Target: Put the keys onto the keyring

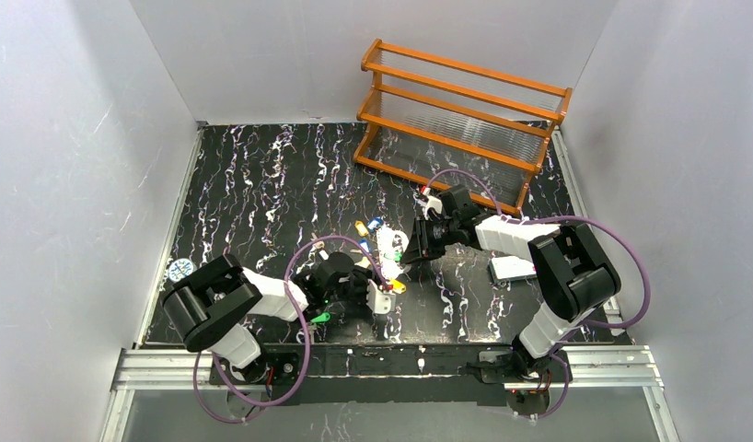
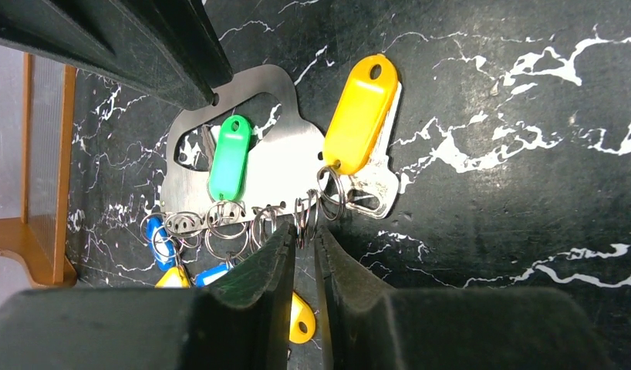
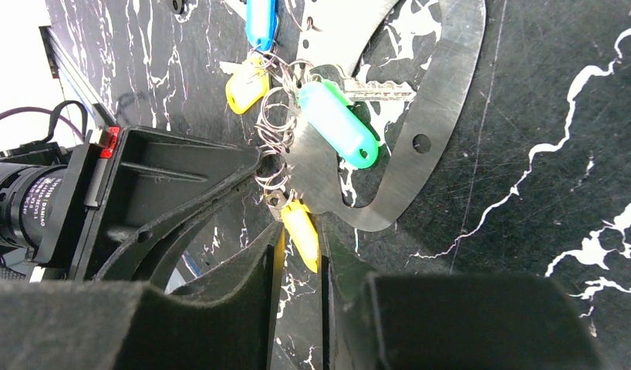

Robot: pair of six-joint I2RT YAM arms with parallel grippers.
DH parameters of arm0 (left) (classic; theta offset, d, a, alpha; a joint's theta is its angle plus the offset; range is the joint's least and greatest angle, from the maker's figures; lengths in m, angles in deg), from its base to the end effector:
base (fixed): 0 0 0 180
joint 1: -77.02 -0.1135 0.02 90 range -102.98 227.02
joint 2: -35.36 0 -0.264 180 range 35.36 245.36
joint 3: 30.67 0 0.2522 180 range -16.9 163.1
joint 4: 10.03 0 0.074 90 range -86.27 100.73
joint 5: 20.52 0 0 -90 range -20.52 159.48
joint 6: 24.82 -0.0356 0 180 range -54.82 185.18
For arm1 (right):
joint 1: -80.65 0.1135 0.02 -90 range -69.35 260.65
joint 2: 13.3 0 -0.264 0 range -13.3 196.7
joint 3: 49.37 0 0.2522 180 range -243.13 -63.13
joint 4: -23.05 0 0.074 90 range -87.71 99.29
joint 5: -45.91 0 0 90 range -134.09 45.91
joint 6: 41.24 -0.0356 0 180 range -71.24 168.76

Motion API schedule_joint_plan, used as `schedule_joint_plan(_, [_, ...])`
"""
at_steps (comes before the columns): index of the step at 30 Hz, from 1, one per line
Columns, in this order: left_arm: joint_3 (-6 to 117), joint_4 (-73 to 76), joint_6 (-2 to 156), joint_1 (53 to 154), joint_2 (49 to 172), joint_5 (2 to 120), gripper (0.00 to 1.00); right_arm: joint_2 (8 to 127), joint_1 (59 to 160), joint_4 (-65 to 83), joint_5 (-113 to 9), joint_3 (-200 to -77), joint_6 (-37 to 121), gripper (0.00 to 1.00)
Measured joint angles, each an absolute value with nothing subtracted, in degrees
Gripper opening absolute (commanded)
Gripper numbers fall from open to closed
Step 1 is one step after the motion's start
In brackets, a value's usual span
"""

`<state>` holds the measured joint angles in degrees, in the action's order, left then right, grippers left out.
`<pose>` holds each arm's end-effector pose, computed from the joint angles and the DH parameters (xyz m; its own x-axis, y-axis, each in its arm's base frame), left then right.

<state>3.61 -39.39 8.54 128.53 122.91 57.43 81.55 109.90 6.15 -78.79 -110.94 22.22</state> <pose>0.1554 -0.2074 0.1310 0.5998 0.5581 -0.5734 0.6969 -0.0124 0.7170 0.2687 0.1737 0.1588 -0.9211 -0.0948 -0.3775 -0.3445 0.6501 0.6773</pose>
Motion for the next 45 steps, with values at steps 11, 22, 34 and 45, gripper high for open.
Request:
schedule_joint_plan(11, [3.6,-38.3,8.8,128.5,122.5,57.7,0.00,81.5,109.9,6.2,-78.8,-110.9,22.2,0.31])
schedule_joint_plan(22, [3.5,-34.5,25.2,128.5,111.3,59.4,0.00,78.5,109.9,5.3,-80.8,-110.9,25.8,0.58])
schedule_joint_plan(34, [3.0,-31.9,57.1,128.5,99.9,60.3,0.00,67.2,109.9,12.8,-89.0,-106.3,29.0,0.52])
schedule_joint_plan(45, [4.7,-26.5,75.8,128.5,99.4,62.7,0.00,66.6,113.6,15.3,-92.5,-106.3,31.5,0.40])
